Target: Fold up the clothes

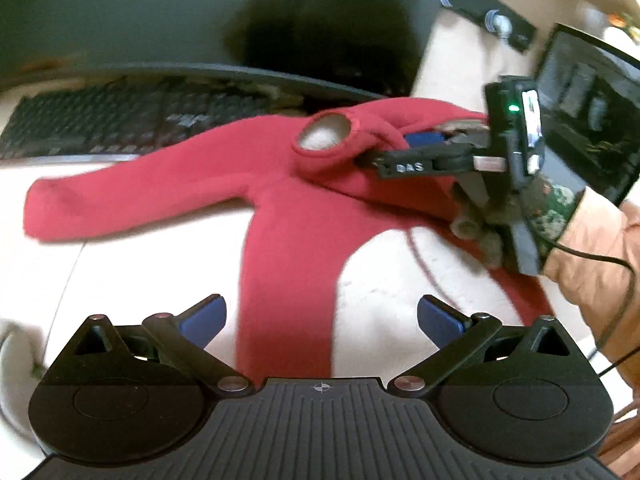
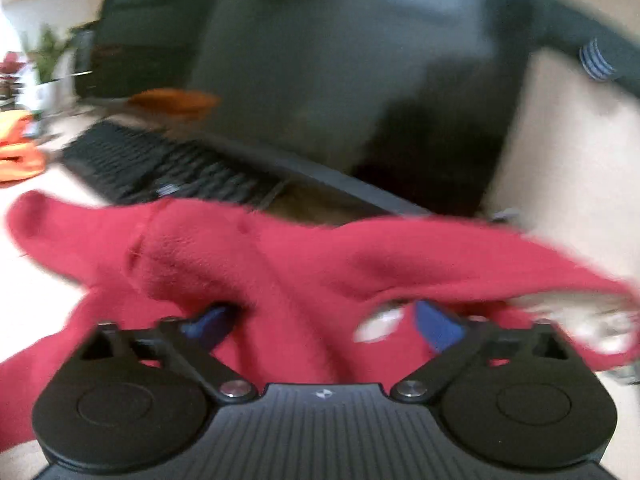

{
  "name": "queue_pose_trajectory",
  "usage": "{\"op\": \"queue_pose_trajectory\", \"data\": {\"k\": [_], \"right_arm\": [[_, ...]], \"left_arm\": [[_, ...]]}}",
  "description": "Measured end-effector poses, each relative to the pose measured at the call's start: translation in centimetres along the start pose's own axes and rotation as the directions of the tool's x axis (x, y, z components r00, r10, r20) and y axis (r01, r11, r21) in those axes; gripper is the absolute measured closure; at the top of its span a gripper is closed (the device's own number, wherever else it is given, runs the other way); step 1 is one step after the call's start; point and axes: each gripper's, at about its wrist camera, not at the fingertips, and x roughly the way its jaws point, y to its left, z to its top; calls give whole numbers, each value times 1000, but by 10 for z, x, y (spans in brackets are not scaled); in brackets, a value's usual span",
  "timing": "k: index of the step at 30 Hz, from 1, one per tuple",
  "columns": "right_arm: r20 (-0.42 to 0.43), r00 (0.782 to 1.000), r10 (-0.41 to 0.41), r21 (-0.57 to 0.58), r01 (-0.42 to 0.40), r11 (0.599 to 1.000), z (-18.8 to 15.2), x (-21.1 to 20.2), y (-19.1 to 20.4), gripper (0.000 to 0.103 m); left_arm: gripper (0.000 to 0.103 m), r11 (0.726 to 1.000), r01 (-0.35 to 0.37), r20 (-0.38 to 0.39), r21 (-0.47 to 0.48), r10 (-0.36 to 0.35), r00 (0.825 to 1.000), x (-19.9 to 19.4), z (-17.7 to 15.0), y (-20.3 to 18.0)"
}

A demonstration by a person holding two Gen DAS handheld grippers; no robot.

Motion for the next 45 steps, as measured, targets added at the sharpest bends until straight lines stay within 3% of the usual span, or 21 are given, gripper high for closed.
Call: {"op": "queue_pose_trajectory", "data": {"k": [4, 6, 7, 9, 11, 14, 19, 22, 25, 28, 31, 33, 34, 37, 40, 41, 42, 45], "right_arm": [[-23, 998, 65, -44, -66, 997, -18, -18, 21, 31], [-21, 997, 79, -47, -80, 996, -25, -30, 24, 18], [-7, 997, 78, -41, -79, 996, -25, -37, 24, 17], [40, 996, 74, -46, -72, 996, -17, -55, 27, 11], [91, 994, 54, -67, -48, 997, -1, -67, 33, 4], [146, 989, 30, -105, -15, 994, 24, -66, 52, 2], [65, 989, -131, -222, 143, 965, 44, 3, 97, 2], [31, 967, -252, -356, 246, 901, 29, 29, 104, 3], [84, 913, -399, -392, 399, 829, 22, 15, 74, 3], [141, 799, -585, -354, 592, 724, 25, -20, 11, 3], [205, 591, -780, -308, 796, 521, 31, -65, -65, 3], [226, 470, -854, -291, 869, 401, 35, -88, -104, 3], [234, 428, -873, -282, 889, 360, 37, -98, -118, 3], [216, 435, -874, -265, 888, 377, 39, -120, -138, 3], [105, 523, -846, -335, 820, 465, 25, -117, -143, 0], [80, 533, -843, -365, 802, 472, 18, -113, -141, 0], [58, 537, -842, -397, 786, 474, 10, -108, -137, 0], [1, 502, -865, -450, 773, 448, -15, -112, -127, 0]], "left_arm": [[0, 999, 20, 7, -42, -20, 1000, 4, 7, 6], [0, 997, 62, 43, -54, -60, 997, 2, 14, 7], [0, 996, 73, 54, -57, -70, 996, 0, 16, 7], [0, 994, 93, 73, -63, -88, 993, -3, 20, 9], [0, 996, 69, 80, -60, -64, 995, -5, 22, 13], [0, 995, 57, 101, -83, -49, 994, -13, 19, 29], [0, 990, 29, 122, -137, -12, 992, -23, 14, 60], [0, 989, 25, 122, -146, -7, 993, -23, 14, 73], [0, 989, 40, 114, -142, -24, 993, -16, 15, 77], [0, 990, 62, 107, -128, -48, 993, -4, 20, 73], [0, 991, 74, 111, -111, -62, 992, 6, 28, 59], [0, 992, 79, 119, -99, -67, 991, 12, 33, 48], [0, 992, 81, 123, -94, -69, 990, 15, 35, 42], [0, 994, 87, 128, -70, -77, 989, 22, 39, 24], [0, 997, 80, 104, -19, -77, 992, 28, 36, 5], [0, 997, 74, 96, -1, -74, 993, 30, 35, 0], [0, 997, 69, 91, 22, -71, 993, 31, 33, -4], [0, 993, 70, 89, 93, -78, 993, 31, 31, -11]]}}
